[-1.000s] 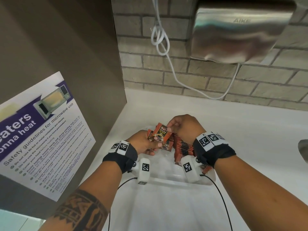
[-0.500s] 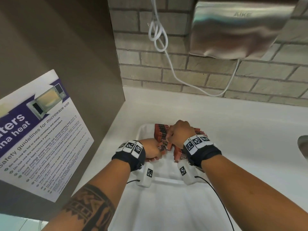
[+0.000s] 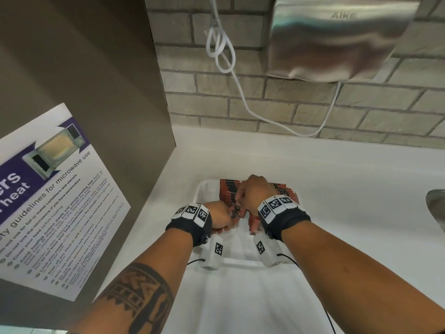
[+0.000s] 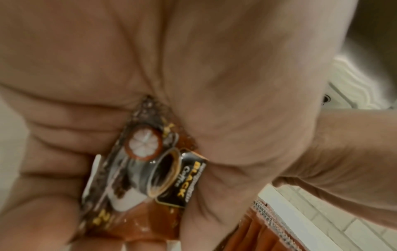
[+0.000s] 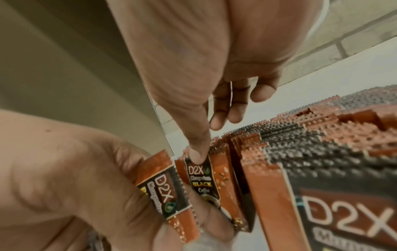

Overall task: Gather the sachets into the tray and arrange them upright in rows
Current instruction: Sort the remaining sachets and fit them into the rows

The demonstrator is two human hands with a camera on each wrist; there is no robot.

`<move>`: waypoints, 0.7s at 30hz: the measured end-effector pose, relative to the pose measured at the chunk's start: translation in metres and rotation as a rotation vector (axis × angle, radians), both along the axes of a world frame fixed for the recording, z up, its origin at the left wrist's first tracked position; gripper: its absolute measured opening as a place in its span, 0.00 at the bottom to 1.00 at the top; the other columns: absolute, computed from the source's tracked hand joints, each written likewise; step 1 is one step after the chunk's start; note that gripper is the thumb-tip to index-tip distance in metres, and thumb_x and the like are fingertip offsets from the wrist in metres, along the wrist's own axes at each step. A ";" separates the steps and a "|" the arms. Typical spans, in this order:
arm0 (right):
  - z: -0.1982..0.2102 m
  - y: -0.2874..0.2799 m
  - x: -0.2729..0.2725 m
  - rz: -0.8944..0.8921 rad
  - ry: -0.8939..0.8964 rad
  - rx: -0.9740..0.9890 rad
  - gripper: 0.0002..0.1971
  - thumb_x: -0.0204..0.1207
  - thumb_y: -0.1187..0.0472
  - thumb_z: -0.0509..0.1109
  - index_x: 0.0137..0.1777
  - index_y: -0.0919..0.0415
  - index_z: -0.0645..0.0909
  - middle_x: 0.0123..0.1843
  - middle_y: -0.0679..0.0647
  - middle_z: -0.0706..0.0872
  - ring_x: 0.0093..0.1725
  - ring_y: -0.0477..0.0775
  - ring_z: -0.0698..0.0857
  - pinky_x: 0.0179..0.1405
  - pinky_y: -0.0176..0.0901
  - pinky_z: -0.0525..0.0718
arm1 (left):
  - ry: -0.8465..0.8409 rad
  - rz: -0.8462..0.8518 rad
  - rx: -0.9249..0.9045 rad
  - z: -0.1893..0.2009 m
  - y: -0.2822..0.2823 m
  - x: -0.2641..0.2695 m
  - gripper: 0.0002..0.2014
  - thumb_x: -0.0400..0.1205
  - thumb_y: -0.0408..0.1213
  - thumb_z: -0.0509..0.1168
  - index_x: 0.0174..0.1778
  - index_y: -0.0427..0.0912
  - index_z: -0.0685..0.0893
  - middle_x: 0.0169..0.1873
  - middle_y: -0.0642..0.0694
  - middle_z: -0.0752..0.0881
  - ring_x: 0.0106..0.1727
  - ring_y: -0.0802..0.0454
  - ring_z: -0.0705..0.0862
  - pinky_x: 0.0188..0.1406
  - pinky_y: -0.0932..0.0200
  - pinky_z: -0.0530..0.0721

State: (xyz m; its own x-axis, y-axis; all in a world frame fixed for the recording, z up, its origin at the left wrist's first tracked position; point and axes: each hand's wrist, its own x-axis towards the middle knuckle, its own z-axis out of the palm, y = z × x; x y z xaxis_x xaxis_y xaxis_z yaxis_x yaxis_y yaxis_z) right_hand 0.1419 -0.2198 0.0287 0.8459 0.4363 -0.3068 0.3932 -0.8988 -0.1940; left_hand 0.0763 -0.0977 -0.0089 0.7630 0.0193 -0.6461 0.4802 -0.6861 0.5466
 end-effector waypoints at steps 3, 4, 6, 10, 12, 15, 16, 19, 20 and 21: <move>0.002 -0.001 0.001 0.010 0.027 0.039 0.08 0.74 0.59 0.72 0.47 0.45 0.91 0.55 0.45 0.87 0.59 0.53 0.84 0.63 0.51 0.84 | 0.008 0.022 -0.015 0.000 0.000 0.000 0.07 0.76 0.34 0.68 0.45 0.33 0.88 0.30 0.45 0.84 0.29 0.48 0.78 0.31 0.59 0.77; 0.003 -0.002 0.000 0.010 0.028 0.054 0.08 0.74 0.60 0.72 0.44 0.44 0.90 0.53 0.44 0.87 0.58 0.52 0.84 0.62 0.50 0.85 | 0.010 0.027 -0.030 -0.001 0.000 0.000 0.11 0.76 0.35 0.69 0.48 0.31 0.88 0.31 0.44 0.84 0.31 0.47 0.78 0.33 0.57 0.77; 0.005 -0.004 -0.001 0.016 0.025 0.076 0.10 0.74 0.61 0.72 0.39 0.42 0.87 0.51 0.43 0.88 0.56 0.51 0.85 0.60 0.49 0.86 | 0.004 0.041 -0.053 0.000 0.000 -0.002 0.14 0.77 0.35 0.69 0.54 0.30 0.89 0.33 0.44 0.85 0.33 0.45 0.79 0.37 0.54 0.78; 0.010 -0.010 -0.002 0.003 0.015 0.147 0.15 0.76 0.63 0.70 0.33 0.41 0.83 0.45 0.40 0.86 0.54 0.51 0.86 0.59 0.49 0.86 | -0.017 0.075 -0.081 0.002 0.001 -0.005 0.08 0.76 0.30 0.69 0.48 0.35 0.90 0.30 0.44 0.85 0.32 0.46 0.80 0.36 0.54 0.79; 0.011 -0.013 -0.002 -0.006 0.015 0.211 0.16 0.75 0.64 0.69 0.31 0.42 0.82 0.39 0.37 0.82 0.52 0.50 0.87 0.57 0.50 0.87 | -0.002 0.091 -0.097 0.001 0.004 -0.005 0.11 0.73 0.29 0.69 0.50 0.36 0.90 0.32 0.41 0.86 0.32 0.46 0.80 0.38 0.53 0.79; 0.012 -0.019 -0.006 -0.001 0.024 0.277 0.14 0.75 0.64 0.69 0.33 0.44 0.84 0.38 0.38 0.84 0.49 0.48 0.87 0.54 0.50 0.88 | 0.008 0.085 -0.097 -0.007 0.011 -0.004 0.19 0.66 0.33 0.70 0.53 0.36 0.90 0.42 0.30 0.90 0.35 0.43 0.82 0.41 0.50 0.81; 0.012 -0.021 -0.007 -0.001 0.029 0.301 0.12 0.75 0.63 0.69 0.35 0.45 0.85 0.38 0.38 0.84 0.49 0.48 0.87 0.53 0.49 0.89 | 0.011 0.087 -0.101 -0.011 0.013 -0.002 0.19 0.65 0.33 0.70 0.53 0.37 0.91 0.46 0.29 0.91 0.35 0.42 0.83 0.41 0.50 0.81; 0.013 -0.027 -0.012 -0.002 0.089 0.391 0.06 0.75 0.62 0.72 0.44 0.51 0.89 0.41 0.42 0.87 0.47 0.47 0.87 0.48 0.43 0.87 | -0.012 0.109 -0.174 0.007 0.013 -0.009 0.17 0.70 0.28 0.68 0.54 0.36 0.91 0.48 0.31 0.91 0.35 0.44 0.84 0.38 0.55 0.83; 0.013 -0.028 -0.015 0.006 0.117 0.414 0.04 0.75 0.60 0.75 0.47 0.51 0.88 0.43 0.43 0.87 0.46 0.46 0.86 0.46 0.40 0.86 | -0.020 0.128 -0.234 0.013 0.014 -0.011 0.16 0.74 0.24 0.66 0.58 0.31 0.89 0.47 0.33 0.90 0.34 0.46 0.84 0.36 0.57 0.85; 0.013 -0.029 -0.017 0.016 0.139 0.427 0.05 0.75 0.58 0.77 0.49 0.51 0.88 0.45 0.44 0.88 0.46 0.46 0.86 0.44 0.37 0.84 | -0.029 0.157 -0.319 0.017 0.015 -0.013 0.17 0.77 0.19 0.64 0.61 0.26 0.86 0.50 0.31 0.89 0.35 0.47 0.85 0.34 0.58 0.87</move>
